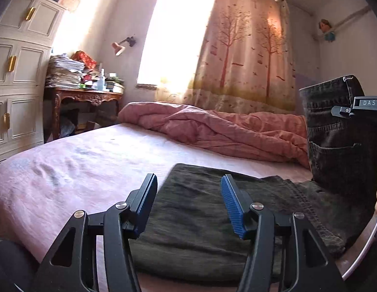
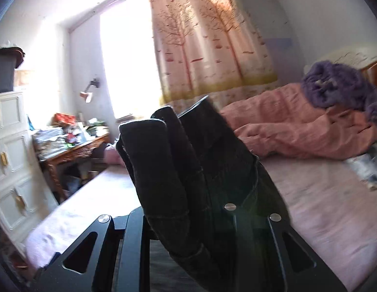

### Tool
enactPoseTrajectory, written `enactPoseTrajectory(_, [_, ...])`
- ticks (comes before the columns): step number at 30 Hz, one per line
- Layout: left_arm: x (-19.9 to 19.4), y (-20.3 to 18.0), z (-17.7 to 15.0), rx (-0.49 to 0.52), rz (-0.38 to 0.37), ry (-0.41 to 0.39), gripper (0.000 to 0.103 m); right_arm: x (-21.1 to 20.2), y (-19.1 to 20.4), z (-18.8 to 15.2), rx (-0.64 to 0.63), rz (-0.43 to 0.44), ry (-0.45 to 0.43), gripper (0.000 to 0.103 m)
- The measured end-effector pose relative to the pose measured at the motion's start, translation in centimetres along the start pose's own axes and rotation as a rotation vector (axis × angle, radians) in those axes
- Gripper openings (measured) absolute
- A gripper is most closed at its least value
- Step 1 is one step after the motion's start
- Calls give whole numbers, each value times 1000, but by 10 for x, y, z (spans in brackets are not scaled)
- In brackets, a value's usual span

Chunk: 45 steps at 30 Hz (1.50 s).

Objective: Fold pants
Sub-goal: 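Fold the held cuffs over onto the waistband and open the right tool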

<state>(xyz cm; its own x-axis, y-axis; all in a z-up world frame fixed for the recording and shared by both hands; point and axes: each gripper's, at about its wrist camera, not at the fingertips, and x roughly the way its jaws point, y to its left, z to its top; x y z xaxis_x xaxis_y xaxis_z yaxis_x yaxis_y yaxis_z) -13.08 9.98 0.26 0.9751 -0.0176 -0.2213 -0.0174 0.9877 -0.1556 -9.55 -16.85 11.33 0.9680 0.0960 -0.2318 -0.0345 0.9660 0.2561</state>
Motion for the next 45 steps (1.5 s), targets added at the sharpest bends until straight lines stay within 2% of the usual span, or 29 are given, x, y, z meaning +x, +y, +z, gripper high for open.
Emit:
enactPoseTrajectory(7, [3, 43, 1, -24, 54, 12, 54, 29, 65, -32, -22, 111, 59, 23])
enactPoseTrajectory(12, [4, 67, -6, -61, 79, 29, 54, 48, 108, -70, -84, 143, 113, 23])
enactPoseTrajectory(16, [4, 82, -11, -83, 95, 40, 54, 67, 129, -100, -88, 151, 172, 23])
enactPoseTrajectory(24, [6, 103, -18, -124, 109, 61, 54, 89, 138, -145, -86, 120, 233, 23])
enactPoseTrajectory(31, [6, 101, -20, -120, 106, 65, 54, 87, 141, -150, -85, 108, 221, 23])
enactPoseTrajectory(35, [12, 95, -20, -107, 77, 87, 57, 87, 141, -151, -101, 114, 216, 23])
enactPoseTrajectory(39, [18, 90, -25, -93, 85, 113, 57, 93, 143, -166, -135, 121, 258, 24])
enactPoseTrajectory(45, [15, 92, -24, -98, 90, 107, 57, 92, 144, -166, -145, 123, 289, 28])
